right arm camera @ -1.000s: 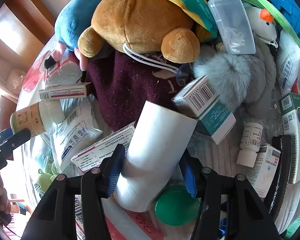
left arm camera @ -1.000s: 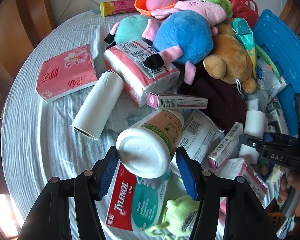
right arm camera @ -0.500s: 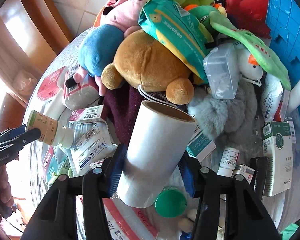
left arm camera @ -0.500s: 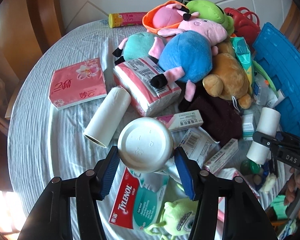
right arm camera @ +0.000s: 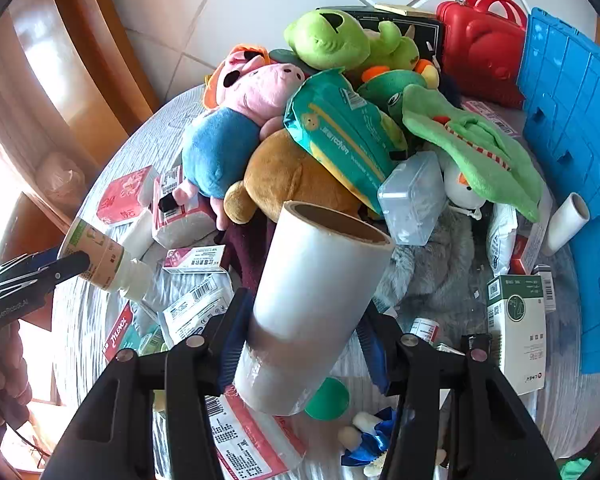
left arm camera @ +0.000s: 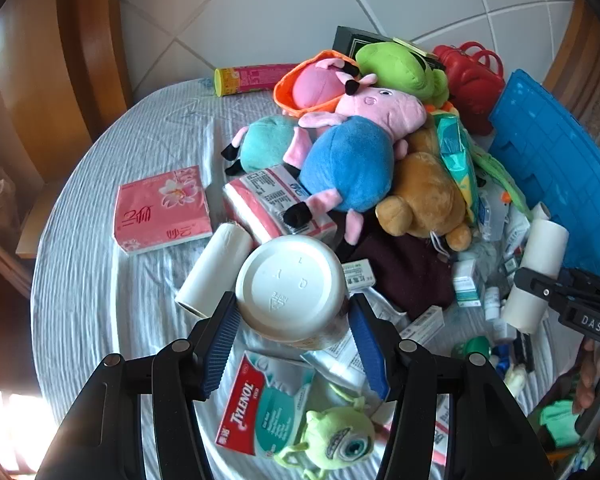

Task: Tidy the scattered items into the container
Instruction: 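Lift and carry the bottle and tube over the blue bin with both tools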

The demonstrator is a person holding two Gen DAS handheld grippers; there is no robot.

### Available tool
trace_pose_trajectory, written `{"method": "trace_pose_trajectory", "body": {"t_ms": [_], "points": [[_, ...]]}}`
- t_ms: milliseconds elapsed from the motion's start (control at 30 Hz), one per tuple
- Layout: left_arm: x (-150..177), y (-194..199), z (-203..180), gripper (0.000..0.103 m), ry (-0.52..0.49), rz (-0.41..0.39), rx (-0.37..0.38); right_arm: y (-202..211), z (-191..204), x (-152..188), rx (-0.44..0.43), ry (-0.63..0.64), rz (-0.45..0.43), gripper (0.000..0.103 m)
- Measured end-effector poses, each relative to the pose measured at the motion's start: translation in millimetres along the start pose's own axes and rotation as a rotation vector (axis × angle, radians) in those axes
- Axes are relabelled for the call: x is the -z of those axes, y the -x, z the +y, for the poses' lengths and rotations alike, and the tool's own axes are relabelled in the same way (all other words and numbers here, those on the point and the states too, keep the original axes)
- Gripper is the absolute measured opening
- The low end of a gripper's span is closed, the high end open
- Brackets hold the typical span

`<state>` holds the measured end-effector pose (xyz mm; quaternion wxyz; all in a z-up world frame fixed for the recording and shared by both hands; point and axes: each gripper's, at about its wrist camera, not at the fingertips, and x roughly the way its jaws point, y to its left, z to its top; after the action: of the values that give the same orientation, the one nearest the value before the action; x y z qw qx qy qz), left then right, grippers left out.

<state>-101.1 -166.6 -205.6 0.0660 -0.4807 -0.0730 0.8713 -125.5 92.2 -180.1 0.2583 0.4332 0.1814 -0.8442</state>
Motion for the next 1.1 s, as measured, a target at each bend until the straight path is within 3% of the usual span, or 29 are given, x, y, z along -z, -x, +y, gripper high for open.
{"method": "trace_pose_trajectory", "body": {"t_ms": [567, 1100], "points": [[-45.7, 63.9, -34.5, 0.054, -0.028, -0.132, 0.017, 71.9, -12.2, -30.5, -0.031, 0.031, -0.126, 0.050], [-90.6, 88.9, -149.3, 0.054, -0.068, -0.203, 0.020, 125.9, -83.1, -62.4, -0.104, 0.098, -0.209, 0.050]]}}
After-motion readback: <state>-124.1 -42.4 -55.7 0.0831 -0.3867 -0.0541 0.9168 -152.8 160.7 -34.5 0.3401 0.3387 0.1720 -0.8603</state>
